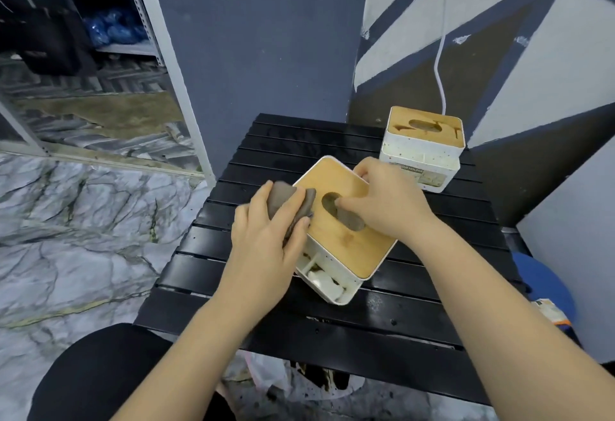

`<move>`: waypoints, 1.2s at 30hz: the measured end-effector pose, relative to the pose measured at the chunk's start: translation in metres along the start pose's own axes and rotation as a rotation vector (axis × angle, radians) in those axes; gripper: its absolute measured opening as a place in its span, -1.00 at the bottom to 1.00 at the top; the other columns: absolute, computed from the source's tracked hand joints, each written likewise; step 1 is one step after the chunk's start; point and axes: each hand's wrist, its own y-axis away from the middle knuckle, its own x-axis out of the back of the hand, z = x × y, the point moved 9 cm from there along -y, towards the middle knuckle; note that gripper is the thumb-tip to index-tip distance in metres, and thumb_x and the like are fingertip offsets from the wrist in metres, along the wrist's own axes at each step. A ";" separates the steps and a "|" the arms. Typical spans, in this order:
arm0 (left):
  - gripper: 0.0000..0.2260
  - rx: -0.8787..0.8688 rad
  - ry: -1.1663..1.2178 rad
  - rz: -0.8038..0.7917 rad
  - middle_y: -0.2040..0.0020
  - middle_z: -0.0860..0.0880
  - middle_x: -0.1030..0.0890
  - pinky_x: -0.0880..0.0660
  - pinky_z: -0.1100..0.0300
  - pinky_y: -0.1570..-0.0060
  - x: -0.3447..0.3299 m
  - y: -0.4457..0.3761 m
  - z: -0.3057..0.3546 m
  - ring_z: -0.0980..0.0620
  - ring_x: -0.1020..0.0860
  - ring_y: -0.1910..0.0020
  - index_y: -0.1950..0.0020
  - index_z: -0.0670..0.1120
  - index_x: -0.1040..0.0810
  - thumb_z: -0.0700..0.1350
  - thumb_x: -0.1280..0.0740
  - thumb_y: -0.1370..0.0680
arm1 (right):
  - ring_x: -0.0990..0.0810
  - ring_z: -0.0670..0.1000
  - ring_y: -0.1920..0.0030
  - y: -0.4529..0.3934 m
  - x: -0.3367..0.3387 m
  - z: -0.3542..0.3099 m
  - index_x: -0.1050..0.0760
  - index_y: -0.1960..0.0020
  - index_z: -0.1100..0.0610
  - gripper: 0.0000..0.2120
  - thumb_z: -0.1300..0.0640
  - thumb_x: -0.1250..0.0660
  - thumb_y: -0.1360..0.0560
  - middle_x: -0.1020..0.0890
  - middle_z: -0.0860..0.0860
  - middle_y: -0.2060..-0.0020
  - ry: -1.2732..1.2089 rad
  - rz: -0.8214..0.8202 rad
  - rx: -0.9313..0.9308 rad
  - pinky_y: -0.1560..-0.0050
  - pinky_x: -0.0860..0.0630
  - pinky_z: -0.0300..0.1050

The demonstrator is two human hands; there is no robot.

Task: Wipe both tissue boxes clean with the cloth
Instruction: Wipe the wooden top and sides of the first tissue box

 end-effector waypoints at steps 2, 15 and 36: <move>-0.56 -0.131 -0.114 0.055 -0.58 -0.17 -0.22 -0.27 -0.07 -0.37 0.010 -0.010 0.017 -0.16 -0.26 -0.36 -0.52 0.08 -0.42 0.11 -0.07 -0.67 | -0.56 -0.01 0.05 0.016 0.014 0.010 -0.47 -0.13 0.04 -0.61 -0.08 -0.53 -0.43 -0.58 -0.08 0.05 -0.142 0.160 -0.033 0.11 -0.55 -0.03; -0.66 -0.175 0.269 0.045 -0.44 0.09 -0.45 -0.20 0.49 -0.38 0.038 -0.024 0.085 0.25 -0.35 -0.41 -0.47 0.02 -0.50 -0.13 -0.24 -0.69 | -0.63 -0.06 -0.03 0.106 -0.038 0.073 -0.34 0.01 -0.05 -0.55 0.19 -0.59 -0.38 -0.59 0.04 0.00 -0.834 0.364 -0.078 -0.02 -0.63 -0.15; -0.29 -0.212 -0.282 -0.340 -0.64 0.05 -0.17 0.03 0.18 -0.57 -0.023 -0.037 0.096 0.09 -0.08 -0.63 -0.65 0.01 -0.15 0.36 0.01 -0.59 | -0.50 -0.22 -0.32 0.048 -0.051 0.044 -0.10 -0.54 -0.12 0.05 0.32 -0.66 -0.31 -0.40 -0.13 -0.39 -0.863 -0.436 0.168 -0.17 -0.56 -0.25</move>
